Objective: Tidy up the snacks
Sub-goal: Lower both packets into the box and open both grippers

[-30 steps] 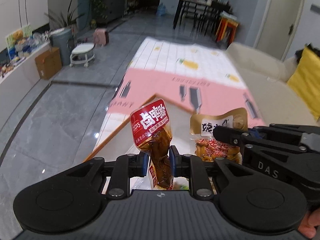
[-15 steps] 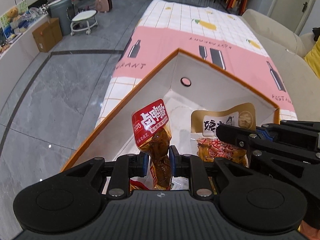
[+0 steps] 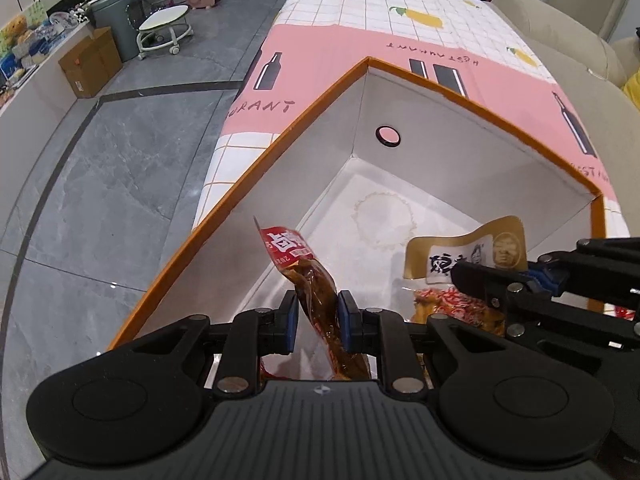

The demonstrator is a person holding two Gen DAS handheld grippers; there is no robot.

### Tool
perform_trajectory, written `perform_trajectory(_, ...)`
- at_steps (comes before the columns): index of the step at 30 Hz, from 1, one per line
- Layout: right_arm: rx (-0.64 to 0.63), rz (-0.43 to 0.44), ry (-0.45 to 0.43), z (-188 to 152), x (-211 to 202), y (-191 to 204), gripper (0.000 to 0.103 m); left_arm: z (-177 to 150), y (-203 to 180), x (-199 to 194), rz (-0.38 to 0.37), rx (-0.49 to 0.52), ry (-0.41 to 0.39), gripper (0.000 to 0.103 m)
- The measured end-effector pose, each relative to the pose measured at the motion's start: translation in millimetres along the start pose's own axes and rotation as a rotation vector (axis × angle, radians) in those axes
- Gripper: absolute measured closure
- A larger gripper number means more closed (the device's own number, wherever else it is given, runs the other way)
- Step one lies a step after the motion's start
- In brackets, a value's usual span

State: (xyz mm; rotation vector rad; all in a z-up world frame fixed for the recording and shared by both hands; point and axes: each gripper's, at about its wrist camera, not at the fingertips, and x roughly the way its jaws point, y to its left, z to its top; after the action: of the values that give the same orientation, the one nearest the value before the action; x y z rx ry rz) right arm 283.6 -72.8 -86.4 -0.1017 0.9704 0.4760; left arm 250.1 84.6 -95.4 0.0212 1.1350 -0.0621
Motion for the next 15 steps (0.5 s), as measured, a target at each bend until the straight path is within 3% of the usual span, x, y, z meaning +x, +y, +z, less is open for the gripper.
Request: perform_trajectory(15, -0.195, -0.153, 0.028, 0, 15, 8, 0.094, -1, -17, 7, 0.105, 0.136, -0.016, 0.070)
